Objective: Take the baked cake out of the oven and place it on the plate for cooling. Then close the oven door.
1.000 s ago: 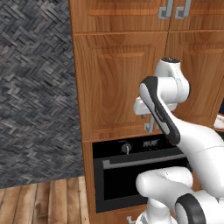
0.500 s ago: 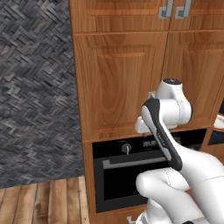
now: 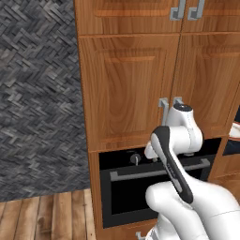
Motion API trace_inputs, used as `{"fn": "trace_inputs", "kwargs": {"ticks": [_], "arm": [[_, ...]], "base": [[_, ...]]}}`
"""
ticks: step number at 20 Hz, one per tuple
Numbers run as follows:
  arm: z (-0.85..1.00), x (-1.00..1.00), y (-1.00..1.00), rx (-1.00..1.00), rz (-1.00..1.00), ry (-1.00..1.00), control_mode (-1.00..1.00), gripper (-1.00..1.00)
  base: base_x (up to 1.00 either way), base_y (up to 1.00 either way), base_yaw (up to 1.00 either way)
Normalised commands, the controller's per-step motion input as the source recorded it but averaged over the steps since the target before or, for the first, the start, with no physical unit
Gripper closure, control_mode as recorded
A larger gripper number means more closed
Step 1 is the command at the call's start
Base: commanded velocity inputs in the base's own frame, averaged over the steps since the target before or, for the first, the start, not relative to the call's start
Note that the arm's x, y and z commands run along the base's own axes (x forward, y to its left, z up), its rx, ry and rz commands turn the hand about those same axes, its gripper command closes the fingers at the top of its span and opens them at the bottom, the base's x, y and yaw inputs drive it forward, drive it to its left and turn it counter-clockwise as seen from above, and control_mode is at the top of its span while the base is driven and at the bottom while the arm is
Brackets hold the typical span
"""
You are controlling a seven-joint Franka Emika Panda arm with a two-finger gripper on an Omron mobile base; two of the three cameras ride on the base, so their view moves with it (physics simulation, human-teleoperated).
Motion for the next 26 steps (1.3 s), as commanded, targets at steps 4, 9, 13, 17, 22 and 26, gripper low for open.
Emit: {"fn": "trace_inputs", "kwargs": {"ticks": [4, 9, 13, 17, 22, 26], "arm": [[-0.53, -0.28, 0.00, 0.00, 0.00, 0.00, -1.00, -1.00], [-0.42, -0.27, 0.00, 0.00, 0.00, -0.01, -1.00, -1.00], [-0.14, -0.26, 0.00, 0.00, 0.00, -0.07, 1.00, -1.00], [0.00, 0.00, 0.00, 0.00, 0.00, 0.00, 1.00, -1.00], [0.00, 0.00, 0.00, 0.00, 0.00, 0.00, 1.00, -1.00], [0.00, 0.00, 0.00, 0.00, 0.00, 0.00, 1.00, -1.00]], "base": [[0.00, 0.00, 0.00], [0.00, 0.00, 0.00], [-0.10, 0.00, 0.00], [-0.47, -0.08, 0.01], [-0.48, -0.29, 0.07], [-0.23, -0.36, 0.10]]}}
